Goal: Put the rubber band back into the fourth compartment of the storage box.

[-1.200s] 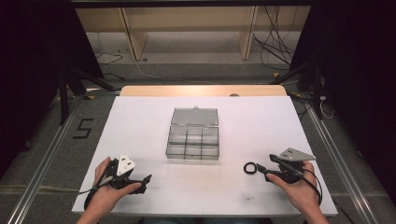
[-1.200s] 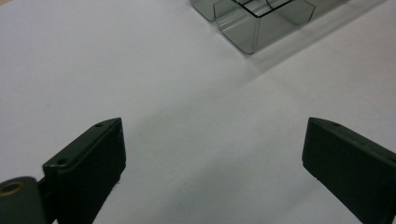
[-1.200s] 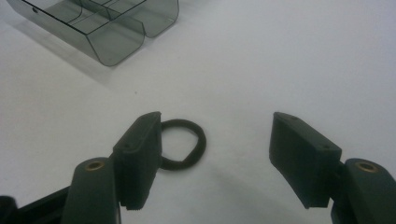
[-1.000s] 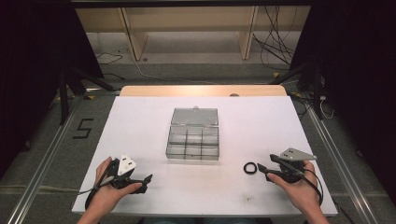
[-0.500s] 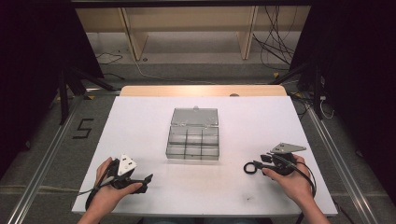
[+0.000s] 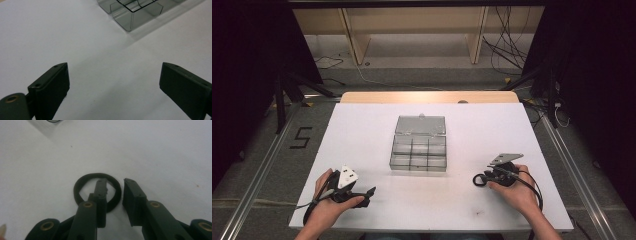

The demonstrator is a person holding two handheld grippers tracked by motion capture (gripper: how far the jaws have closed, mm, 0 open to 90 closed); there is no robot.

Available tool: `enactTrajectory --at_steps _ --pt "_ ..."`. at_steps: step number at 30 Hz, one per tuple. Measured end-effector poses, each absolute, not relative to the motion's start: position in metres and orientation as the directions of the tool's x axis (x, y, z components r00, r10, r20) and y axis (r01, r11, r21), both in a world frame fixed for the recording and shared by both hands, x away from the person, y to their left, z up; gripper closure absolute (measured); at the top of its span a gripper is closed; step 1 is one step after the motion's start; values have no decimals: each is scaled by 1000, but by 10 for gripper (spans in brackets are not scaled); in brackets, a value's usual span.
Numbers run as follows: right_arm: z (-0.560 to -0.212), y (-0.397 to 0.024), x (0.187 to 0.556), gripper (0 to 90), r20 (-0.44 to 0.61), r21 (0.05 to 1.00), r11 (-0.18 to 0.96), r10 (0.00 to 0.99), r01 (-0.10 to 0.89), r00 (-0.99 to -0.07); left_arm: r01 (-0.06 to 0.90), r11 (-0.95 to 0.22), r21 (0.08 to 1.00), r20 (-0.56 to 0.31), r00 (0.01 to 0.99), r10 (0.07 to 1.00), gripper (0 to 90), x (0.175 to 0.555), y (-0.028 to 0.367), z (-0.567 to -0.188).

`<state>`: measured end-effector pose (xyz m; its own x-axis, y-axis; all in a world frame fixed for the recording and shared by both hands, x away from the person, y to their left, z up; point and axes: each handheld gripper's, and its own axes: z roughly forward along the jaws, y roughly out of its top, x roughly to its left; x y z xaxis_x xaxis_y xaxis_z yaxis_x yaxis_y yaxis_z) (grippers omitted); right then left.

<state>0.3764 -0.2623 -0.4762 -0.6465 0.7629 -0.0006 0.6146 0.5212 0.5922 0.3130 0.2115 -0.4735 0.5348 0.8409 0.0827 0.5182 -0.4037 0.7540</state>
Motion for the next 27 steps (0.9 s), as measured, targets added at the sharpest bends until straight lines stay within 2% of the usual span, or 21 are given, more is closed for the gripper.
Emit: enactTrajectory --at_steps 8,17,27 --pt "-474 -257 379 875 -25 557 547 762 624 -647 517 -408 752 86 537 839 94 313 212 -473" --pt "-472 -257 380 891 -15 555 534 773 638 -634 517 -406 753 83 537 839 100 313 212 -473" --pt "-460 -256 377 892 0 631 494 771 598 -637 514 -405 756 85 537 840 111 312 211 -473"
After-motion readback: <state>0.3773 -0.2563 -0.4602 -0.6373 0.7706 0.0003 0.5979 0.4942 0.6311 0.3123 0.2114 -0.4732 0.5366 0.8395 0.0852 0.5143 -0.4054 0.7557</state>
